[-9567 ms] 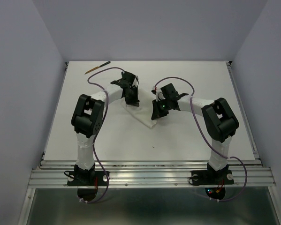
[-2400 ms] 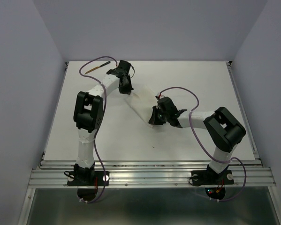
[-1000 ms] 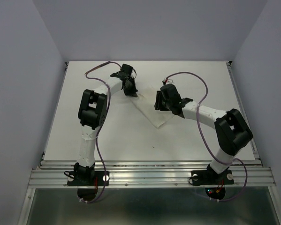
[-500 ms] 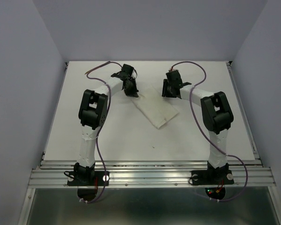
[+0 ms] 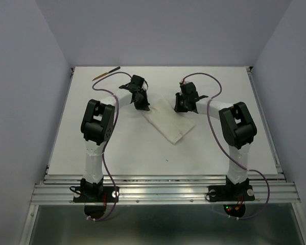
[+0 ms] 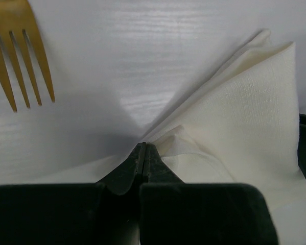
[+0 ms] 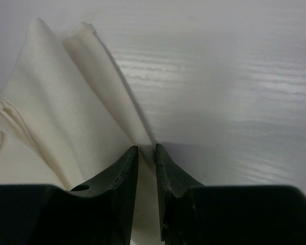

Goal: Fold the napkin into a case and place the utensils inside
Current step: Smooth out the 2/3-rectangle-folded napkin at the center of the board, then fold the 2/3-rectangle-folded napkin at the center of the board.

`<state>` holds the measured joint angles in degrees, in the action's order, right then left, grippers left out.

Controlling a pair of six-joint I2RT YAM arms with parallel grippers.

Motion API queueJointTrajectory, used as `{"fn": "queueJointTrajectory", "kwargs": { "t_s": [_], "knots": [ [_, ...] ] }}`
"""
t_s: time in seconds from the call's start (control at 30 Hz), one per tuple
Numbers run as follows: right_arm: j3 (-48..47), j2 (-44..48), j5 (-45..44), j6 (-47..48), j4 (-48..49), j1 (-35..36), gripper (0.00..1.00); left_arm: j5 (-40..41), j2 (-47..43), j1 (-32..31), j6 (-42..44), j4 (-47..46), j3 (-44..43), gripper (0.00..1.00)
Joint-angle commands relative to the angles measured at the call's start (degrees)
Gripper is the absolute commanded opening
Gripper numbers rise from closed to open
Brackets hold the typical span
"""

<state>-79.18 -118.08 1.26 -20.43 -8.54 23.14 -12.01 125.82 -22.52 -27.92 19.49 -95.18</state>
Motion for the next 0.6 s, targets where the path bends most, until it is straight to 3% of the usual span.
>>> {"fn": "queueJointTrajectory", "kwargs": {
  "t_s": [0.0,0.23,0.3,0.33,0.57],
  "knots": [
    [4.6,2.2,5.4,2.0,-1.9,3.4,0.26,0.8,-6.1,-0.9,0.6,0.3,7.3,0.0],
    [10.4,7.7,6.2,3.0,-3.6,5.5,0.26,2.2,-15.8,-2.3,-1.1,-1.8,18.9,0.0],
    [11.4,10.1,2.6,1.8,-4.1,5.5,0.29,2.2,-18.4,-2.6,-1.3,-2.1,21.3,0.0],
    [11.3,11.9,-4.9,0.9,-5.7,5.5,0.34,2.1,-19.4,-2.9,-1.2,-2.1,22.1,0.0],
    [7.8,20.7,-12.7,1.0,-12.0,5.5,0.46,2.1,-19.7,-3.4,-1.0,-2.2,21.6,0.0]
  ]
}}
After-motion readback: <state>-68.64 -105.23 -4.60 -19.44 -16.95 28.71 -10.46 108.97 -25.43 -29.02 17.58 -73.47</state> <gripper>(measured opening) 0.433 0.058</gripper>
